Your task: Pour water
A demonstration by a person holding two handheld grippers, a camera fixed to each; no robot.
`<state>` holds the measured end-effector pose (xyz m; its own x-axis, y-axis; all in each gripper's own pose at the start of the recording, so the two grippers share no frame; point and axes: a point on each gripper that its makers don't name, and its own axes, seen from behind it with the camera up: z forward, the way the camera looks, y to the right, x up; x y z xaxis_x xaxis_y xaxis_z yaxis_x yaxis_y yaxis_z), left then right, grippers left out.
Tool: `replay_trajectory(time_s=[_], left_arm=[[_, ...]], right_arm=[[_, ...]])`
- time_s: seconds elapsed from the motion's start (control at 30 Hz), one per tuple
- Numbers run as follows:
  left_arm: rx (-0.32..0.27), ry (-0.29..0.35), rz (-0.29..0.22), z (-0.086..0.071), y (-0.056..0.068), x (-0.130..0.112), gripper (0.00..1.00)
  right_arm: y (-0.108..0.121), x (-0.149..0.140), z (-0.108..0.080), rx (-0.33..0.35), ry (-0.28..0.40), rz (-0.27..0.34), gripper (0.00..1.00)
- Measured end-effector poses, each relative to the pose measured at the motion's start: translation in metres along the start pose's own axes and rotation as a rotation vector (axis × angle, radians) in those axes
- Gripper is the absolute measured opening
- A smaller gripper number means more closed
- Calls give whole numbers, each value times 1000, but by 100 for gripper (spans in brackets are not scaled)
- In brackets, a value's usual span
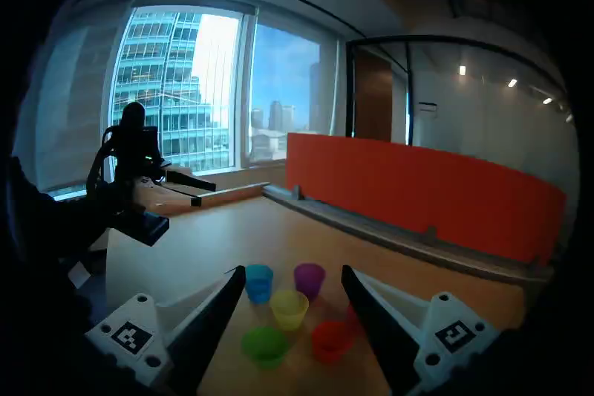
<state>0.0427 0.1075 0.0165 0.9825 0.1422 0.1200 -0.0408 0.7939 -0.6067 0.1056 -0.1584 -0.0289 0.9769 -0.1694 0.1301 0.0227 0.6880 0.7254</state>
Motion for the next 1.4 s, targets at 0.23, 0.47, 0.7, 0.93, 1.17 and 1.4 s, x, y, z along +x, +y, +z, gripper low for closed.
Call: replay_trajectory(time_s=[0.23,0.47,0.7,0.93,1.17,1.4], left_arm=[[-24,-40,23,8,4,-11,98],[-25,-92,55,15,5,-28,98],[-34,-130,64,22,5,-45,98],[-40,-164,68,28,5,-63,98],[-36,-199,65,36,0,-83,98],[-45,-246,61,43,-2,-108,98]], right_arm=[[-6,-7,2,20,-39,-23,100],[-11,-21,5,42,-79,-26,100],[-15,-40,11,59,-116,-24,100],[-17,-62,18,70,-156,-22,100],[-19,-83,26,79,-196,-13,100],[-21,-102,34,84,-227,7,100]])
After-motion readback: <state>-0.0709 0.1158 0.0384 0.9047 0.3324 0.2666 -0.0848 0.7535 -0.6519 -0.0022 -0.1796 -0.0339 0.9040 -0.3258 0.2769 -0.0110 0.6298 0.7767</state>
